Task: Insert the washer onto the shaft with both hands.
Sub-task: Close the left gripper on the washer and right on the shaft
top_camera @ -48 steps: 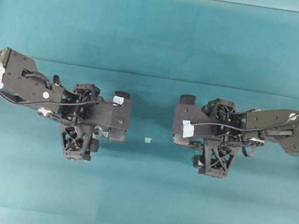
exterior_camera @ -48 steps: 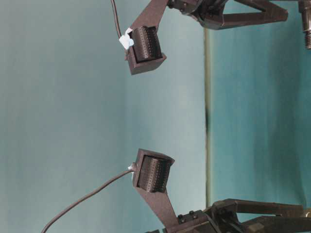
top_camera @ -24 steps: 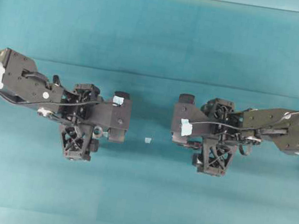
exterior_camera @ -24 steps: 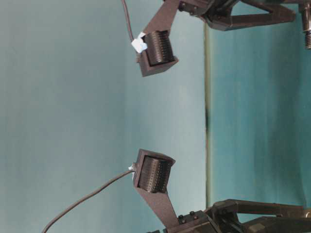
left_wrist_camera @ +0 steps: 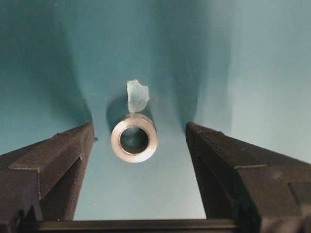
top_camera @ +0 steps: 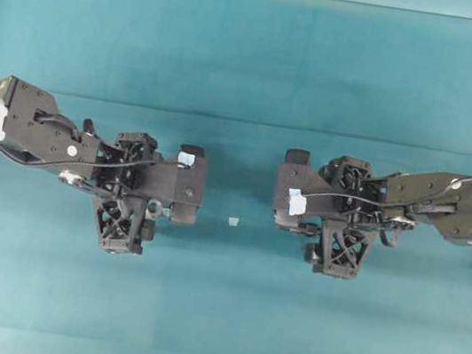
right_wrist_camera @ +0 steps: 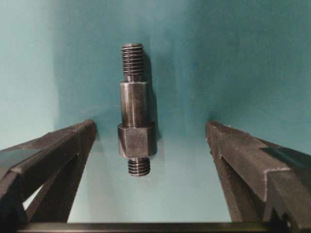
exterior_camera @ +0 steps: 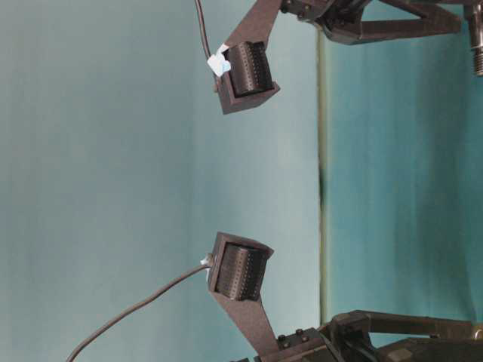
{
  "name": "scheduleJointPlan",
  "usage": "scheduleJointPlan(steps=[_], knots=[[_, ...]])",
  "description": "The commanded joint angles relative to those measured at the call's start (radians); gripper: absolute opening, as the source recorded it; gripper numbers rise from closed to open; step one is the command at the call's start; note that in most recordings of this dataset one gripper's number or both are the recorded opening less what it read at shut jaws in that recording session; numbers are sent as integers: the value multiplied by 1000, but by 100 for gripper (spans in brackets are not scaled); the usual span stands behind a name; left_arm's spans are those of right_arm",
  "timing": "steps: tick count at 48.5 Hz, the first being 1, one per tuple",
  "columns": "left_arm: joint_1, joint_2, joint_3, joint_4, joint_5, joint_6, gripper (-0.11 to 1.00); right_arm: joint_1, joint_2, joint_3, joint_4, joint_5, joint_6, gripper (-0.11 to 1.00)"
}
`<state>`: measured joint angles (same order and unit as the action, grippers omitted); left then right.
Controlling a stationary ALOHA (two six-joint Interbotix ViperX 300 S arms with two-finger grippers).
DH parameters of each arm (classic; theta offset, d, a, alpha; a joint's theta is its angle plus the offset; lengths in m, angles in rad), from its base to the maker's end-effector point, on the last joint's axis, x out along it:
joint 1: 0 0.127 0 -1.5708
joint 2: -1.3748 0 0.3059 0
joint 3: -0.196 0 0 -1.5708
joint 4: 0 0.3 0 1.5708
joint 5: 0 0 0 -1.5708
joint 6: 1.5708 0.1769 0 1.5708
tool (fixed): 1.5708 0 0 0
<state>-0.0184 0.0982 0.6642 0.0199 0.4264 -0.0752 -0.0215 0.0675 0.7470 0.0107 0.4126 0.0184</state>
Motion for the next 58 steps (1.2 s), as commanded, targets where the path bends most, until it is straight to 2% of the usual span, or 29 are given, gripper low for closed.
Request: scheduleJointPlan(steps=[1, 47, 54, 58], knots=[[-3, -6, -6, 2, -5, -2, 80, 0, -2, 0, 0, 5, -8, 86], [-5, -6, -6, 2, -5, 2, 79, 0, -12, 0, -2, 23, -6, 86], [-5, -6, -6, 3, -5, 0, 76, -2, -12, 0, 0, 25, -5, 84], [-5, -6, -8, 3, -5, -2, 71, 0, -12, 0, 0, 25, -5, 78]])
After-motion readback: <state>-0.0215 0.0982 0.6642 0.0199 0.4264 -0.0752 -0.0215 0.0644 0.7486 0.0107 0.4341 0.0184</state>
